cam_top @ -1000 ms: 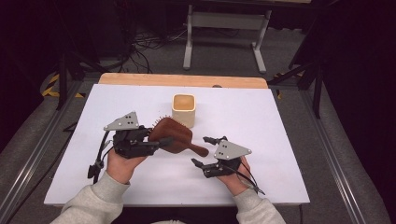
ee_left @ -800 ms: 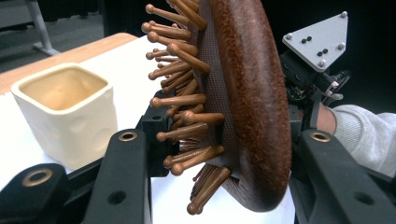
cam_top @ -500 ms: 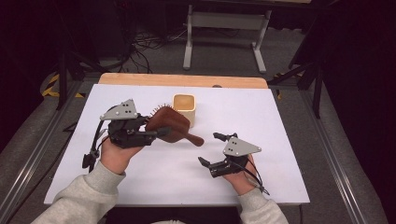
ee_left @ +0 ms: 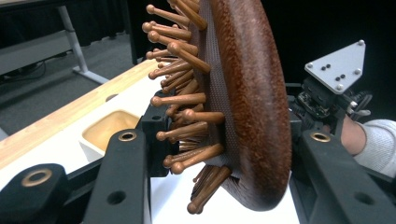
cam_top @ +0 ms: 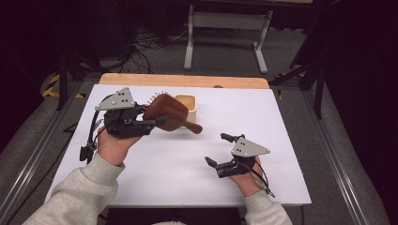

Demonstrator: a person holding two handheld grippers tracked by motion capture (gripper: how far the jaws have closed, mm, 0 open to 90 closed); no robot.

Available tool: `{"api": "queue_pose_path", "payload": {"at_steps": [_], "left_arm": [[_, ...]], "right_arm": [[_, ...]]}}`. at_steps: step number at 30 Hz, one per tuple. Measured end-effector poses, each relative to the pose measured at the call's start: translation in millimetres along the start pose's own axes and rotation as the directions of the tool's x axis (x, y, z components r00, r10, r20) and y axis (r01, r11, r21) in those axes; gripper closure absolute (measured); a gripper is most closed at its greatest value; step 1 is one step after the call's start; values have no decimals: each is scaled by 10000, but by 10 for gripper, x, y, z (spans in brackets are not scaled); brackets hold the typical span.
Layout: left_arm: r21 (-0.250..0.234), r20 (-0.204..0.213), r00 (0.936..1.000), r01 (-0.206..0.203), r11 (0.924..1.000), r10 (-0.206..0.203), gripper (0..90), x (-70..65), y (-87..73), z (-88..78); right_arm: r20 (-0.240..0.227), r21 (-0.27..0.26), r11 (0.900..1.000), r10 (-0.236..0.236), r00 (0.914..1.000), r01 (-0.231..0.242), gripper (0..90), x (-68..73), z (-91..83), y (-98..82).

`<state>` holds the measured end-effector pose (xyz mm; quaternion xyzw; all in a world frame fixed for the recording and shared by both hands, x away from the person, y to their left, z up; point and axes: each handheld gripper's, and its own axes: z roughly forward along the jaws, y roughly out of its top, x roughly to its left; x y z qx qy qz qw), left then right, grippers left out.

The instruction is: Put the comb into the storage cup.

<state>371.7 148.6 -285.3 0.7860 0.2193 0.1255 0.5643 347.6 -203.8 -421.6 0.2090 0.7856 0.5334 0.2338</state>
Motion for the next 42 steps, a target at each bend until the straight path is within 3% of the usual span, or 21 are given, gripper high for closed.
{"api": "queue_pose_path", "payload": {"at_steps": [14,27,42], "left_arm": [[-413,-684,9976,89,9991,-117,554,139,106,-68],[-591,-1284,9917,-2,9983,-74,554,221,205,-23],[-551,-2086,9780,-115,9984,-2,551,297,287,130]], "right_arm": [[26,13,10000,87,10000,-87,51,-36,-14,-20],[22,-7,9999,104,9999,-104,51,-44,-18,-23],[-8,-24,9998,173,9999,-173,52,-54,-26,-26]]}}
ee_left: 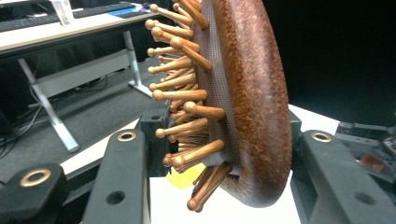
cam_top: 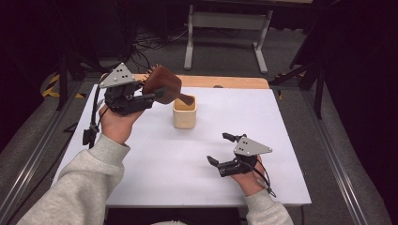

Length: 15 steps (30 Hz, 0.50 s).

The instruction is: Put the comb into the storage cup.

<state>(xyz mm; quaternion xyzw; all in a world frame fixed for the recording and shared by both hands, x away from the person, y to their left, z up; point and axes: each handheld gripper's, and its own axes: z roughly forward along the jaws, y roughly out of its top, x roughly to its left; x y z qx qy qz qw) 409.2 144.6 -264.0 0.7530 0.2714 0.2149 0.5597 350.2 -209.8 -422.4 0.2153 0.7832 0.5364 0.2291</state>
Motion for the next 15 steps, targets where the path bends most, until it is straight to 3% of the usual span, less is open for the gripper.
{"api": "queue_pose_path", "payload": {"at_steps": [15], "left_arm": [[48,-573,9983,68,10000,-65,550,42,7,150]], "right_arm": [[-2,1,10000,-4,10000,4,52,-5,2,-2]]}}
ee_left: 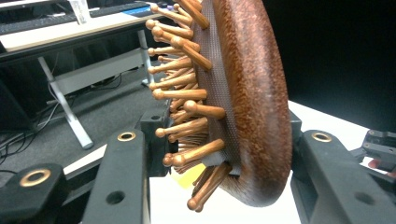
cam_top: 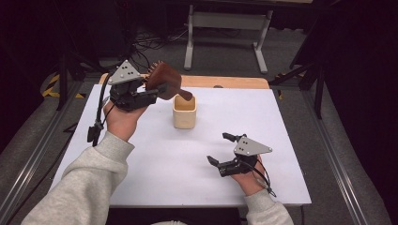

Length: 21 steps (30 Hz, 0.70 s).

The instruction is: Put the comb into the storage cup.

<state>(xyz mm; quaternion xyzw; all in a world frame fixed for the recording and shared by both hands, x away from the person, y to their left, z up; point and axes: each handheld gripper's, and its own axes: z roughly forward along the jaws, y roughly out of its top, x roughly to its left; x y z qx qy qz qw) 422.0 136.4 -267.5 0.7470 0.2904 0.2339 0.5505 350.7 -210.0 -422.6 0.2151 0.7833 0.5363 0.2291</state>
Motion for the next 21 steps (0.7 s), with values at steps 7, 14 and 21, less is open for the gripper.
{"api": "queue_pose_path", "payload": {"at_steps": [7,14,21], "left_arm": [[337,-86,10000,-12,9994,15,550,13,-26,104],[807,-211,9997,-59,9967,77,550,36,-65,210],[1112,-203,9998,40,9938,-18,549,63,-98,316]], "right_arm": [[25,-2,10000,23,10000,-23,52,-8,-9,0],[-25,-1,10000,-12,10000,12,52,-5,-3,-1],[-8,20,10000,1,10000,-1,52,-6,-2,-3]]}}
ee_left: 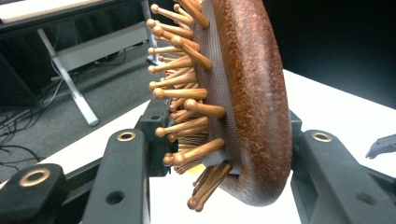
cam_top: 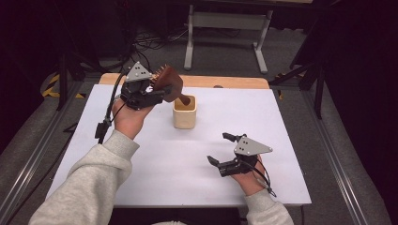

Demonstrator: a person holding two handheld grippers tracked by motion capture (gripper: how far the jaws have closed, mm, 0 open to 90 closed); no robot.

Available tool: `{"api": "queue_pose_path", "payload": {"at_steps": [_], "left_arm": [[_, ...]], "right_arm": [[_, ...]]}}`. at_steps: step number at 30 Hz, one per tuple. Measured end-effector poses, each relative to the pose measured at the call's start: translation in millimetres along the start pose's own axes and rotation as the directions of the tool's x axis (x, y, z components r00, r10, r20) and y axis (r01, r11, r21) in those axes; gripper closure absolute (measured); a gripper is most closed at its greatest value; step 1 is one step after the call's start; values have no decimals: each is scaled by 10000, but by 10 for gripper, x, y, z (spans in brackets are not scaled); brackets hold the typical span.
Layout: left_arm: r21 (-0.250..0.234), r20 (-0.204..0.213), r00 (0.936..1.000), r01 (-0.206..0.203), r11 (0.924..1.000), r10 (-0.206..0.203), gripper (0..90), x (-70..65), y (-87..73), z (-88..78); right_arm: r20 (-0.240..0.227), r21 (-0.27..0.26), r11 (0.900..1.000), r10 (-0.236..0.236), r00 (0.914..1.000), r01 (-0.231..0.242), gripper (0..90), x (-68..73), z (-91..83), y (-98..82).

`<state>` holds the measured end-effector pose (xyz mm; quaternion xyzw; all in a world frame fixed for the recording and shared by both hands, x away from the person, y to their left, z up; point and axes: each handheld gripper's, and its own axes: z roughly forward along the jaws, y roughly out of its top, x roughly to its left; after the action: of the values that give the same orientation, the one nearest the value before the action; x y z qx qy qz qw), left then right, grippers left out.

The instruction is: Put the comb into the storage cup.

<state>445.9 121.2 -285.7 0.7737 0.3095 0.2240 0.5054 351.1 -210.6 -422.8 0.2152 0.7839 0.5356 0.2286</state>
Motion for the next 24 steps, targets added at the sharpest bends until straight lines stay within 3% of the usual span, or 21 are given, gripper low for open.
{"api": "queue_pose_path", "payload": {"at_steps": [19,24], "left_arm": [[809,196,9987,457,9957,-475,546,58,-77,299],[1091,66,9992,379,9933,-388,546,52,-97,366]], "right_arm": [[-74,14,10000,46,10000,-46,52,-5,-1,-6],[-82,-1,10000,50,10000,-50,52,-4,-1,-6]]}}
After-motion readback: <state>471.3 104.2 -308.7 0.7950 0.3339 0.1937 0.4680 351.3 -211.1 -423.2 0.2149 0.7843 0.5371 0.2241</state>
